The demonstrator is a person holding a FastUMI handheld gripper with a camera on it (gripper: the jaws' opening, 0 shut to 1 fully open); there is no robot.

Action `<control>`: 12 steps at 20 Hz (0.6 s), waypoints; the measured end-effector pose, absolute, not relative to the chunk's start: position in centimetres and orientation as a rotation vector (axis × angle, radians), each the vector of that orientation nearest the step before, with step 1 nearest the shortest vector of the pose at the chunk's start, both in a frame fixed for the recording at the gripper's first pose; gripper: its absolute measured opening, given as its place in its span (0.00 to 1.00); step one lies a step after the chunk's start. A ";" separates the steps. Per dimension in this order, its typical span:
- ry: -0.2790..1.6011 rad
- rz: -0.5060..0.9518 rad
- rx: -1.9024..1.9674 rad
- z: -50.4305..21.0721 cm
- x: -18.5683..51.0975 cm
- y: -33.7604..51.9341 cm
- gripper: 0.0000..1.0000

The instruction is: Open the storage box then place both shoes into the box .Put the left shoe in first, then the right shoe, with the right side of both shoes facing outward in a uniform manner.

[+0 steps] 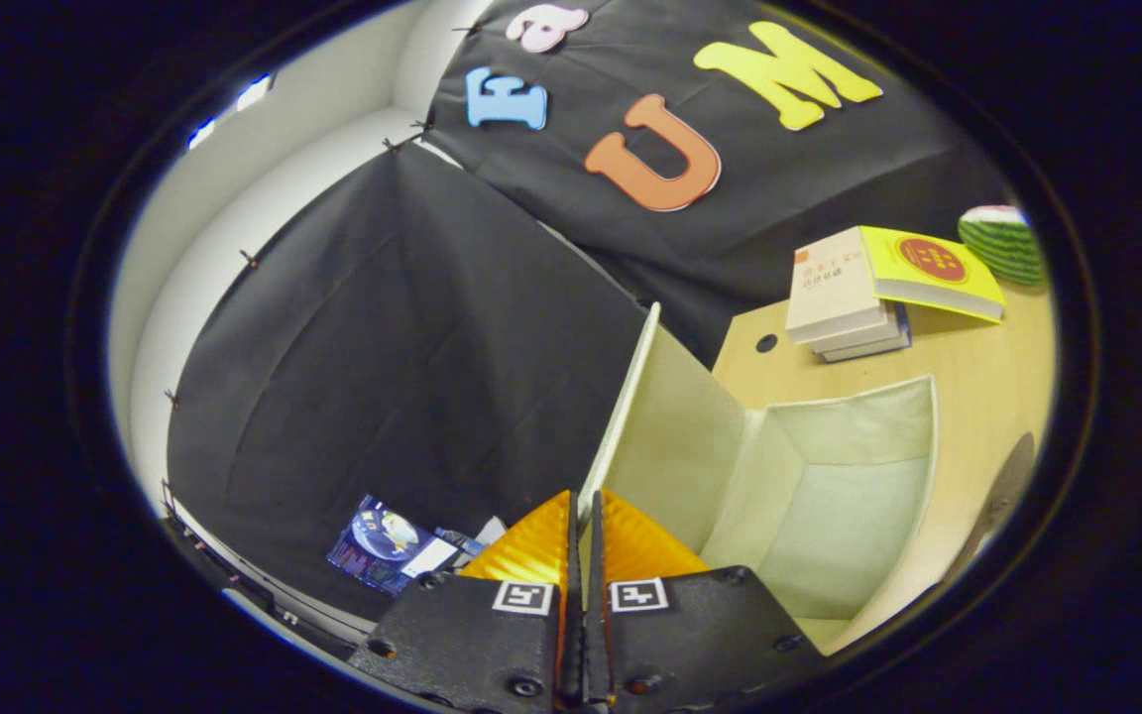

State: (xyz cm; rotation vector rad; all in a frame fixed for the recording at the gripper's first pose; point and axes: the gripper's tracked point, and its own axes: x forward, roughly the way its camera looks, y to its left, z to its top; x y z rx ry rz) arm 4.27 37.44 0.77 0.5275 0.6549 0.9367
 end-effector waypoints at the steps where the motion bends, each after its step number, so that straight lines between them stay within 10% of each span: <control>1: 0.649 0.944 0.506 0.8 4.5 38.4 0.15; 7: 0.584 0.902 0.360 0.0 5.0 38.4 0.84; 12: 0.516 0.749 0.274 -0.5 6.1 33.8 0.95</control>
